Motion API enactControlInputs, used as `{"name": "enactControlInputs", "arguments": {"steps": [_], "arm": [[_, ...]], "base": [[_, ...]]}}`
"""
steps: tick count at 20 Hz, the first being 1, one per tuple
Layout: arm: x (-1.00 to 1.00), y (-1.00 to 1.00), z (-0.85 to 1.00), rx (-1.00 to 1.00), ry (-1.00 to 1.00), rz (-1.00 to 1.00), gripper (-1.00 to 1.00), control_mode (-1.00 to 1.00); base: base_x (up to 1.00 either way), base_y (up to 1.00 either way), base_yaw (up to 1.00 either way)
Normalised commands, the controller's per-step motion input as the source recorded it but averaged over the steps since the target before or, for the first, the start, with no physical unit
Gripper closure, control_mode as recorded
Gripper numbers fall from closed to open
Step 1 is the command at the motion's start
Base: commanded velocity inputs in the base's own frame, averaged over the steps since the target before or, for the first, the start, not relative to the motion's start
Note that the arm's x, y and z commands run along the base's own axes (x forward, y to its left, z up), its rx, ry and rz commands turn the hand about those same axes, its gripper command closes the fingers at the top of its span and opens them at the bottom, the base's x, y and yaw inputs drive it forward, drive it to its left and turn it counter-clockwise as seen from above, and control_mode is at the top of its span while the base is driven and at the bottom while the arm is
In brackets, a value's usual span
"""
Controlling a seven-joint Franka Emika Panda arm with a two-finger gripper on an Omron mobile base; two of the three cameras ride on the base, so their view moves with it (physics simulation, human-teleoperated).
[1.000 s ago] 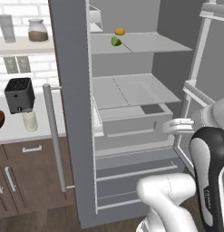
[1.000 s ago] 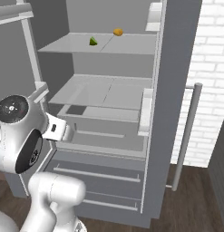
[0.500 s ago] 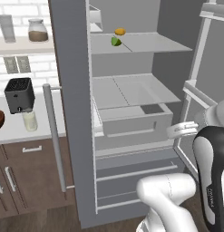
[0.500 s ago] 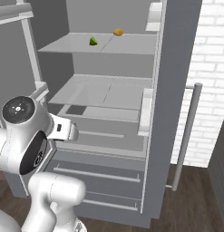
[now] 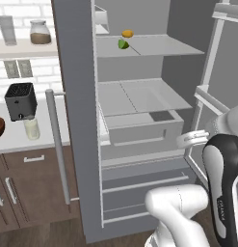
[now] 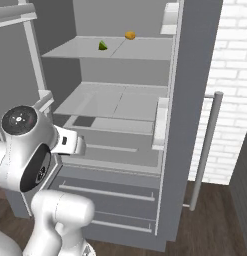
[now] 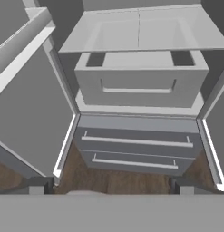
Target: Grab a lemon wedge from the fridge and one ice cube from the ice bowl, and put them in the glass of lemonade.
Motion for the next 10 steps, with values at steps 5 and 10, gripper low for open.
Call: {"name": "enactControlInputs", "arguments": {"steps": [5, 10], "arm": [[0.0, 0.0, 0.0, 0.0, 0.0, 0.0, -1.0, 1.0], [0.0, 0.0, 0.0, 0.0, 0.0, 0.0, -1.0, 1.0]], "base": [[0.21, 0.0, -0.01], [0.66, 0.0, -0.01]]}}
